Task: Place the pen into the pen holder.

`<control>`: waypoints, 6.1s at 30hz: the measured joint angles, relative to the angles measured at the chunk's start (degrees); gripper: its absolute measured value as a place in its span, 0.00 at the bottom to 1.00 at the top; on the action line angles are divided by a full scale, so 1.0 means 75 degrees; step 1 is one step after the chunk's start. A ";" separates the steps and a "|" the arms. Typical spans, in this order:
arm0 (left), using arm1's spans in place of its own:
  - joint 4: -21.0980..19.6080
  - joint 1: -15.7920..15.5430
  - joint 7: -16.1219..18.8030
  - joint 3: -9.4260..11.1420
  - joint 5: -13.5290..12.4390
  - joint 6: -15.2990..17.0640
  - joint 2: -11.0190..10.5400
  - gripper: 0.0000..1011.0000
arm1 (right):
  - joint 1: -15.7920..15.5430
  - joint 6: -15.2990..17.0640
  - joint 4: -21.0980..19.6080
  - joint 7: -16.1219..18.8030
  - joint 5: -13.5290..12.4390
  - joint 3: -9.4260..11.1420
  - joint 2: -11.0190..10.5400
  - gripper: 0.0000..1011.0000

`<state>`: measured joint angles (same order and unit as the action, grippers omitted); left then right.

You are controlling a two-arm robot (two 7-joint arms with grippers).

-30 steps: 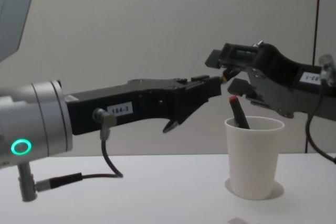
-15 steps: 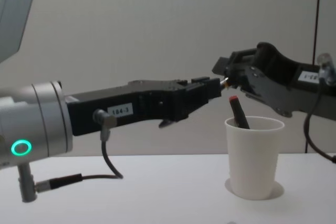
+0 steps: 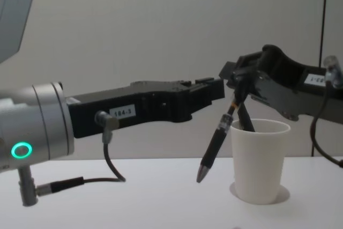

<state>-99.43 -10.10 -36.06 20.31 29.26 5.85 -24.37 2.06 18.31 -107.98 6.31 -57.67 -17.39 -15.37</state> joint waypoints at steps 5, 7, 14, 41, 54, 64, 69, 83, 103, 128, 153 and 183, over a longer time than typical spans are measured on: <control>0.0000 0.0000 0.0000 0.0000 0.0000 0.0000 0.0000 0.12 | 0.0002 -0.0001 0.0000 0.0001 0.0000 0.0000 0.0000 0.13; 0.0000 0.0000 -0.0001 0.0000 0.0000 0.0000 0.0000 0.12 | 0.0002 -0.0001 0.0000 0.0001 0.0000 0.0000 0.0000 0.13; 0.0000 0.0000 -0.0001 0.0000 -0.0001 0.0000 0.0000 0.12 | 0.0002 -0.0001 0.0000 0.0002 0.0000 0.0000 0.0000 0.13; 0.0000 0.0000 0.0000 0.0000 -0.0001 0.0000 0.0000 0.85 | 0.0005 -0.0015 -0.0001 0.0005 0.0009 0.0000 -0.0010 0.13; 0.0000 0.0000 0.0000 0.0000 -0.0001 0.0000 0.0000 0.99 | 0.0124 -0.0566 0.0044 0.0038 0.0703 0.0080 -0.0161 0.13; 0.0000 0.0000 -0.0001 0.0000 -0.0001 0.0000 0.0000 0.99 | 0.0306 -0.1224 0.0127 0.0082 0.1632 0.0178 -0.0315 0.13; 0.0000 0.0000 -0.0001 0.0000 -0.0001 0.0000 0.0000 0.99 | 0.0434 -0.1620 0.0193 0.0126 0.2220 0.0228 -0.0371 0.13; 0.0000 0.0000 -0.0001 0.0000 -0.0001 -0.0001 0.0000 0.99 | 0.0952 -0.2576 0.0566 0.0190 0.3930 0.0339 -0.0394 0.13; 0.0000 0.0000 -0.0001 0.0000 -0.0001 0.0000 0.0000 0.99 | 0.1862 -0.3374 0.1767 0.0150 0.6092 0.0361 -0.0112 0.13; 0.0000 0.0000 -0.0001 0.0000 -0.0001 0.0000 0.0000 0.99 | 0.2162 -0.3123 0.3088 0.0686 0.6253 0.0054 0.0344 0.13; 0.0000 0.0000 -0.0001 0.0000 -0.0001 -0.0001 0.0000 0.99 | 0.2240 -0.3003 0.3555 0.0743 0.6238 -0.0068 0.0524 0.74; 0.0031 -0.0021 0.0203 0.0032 -0.0098 -0.0026 0.0013 0.99 | 0.1726 -0.2725 0.2619 0.0482 0.5607 0.0236 0.0127 0.99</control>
<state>-99.20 -10.26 -34.54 20.55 28.52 5.66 -24.27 15.01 -2.13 -88.34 9.93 -15.61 -15.62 -14.41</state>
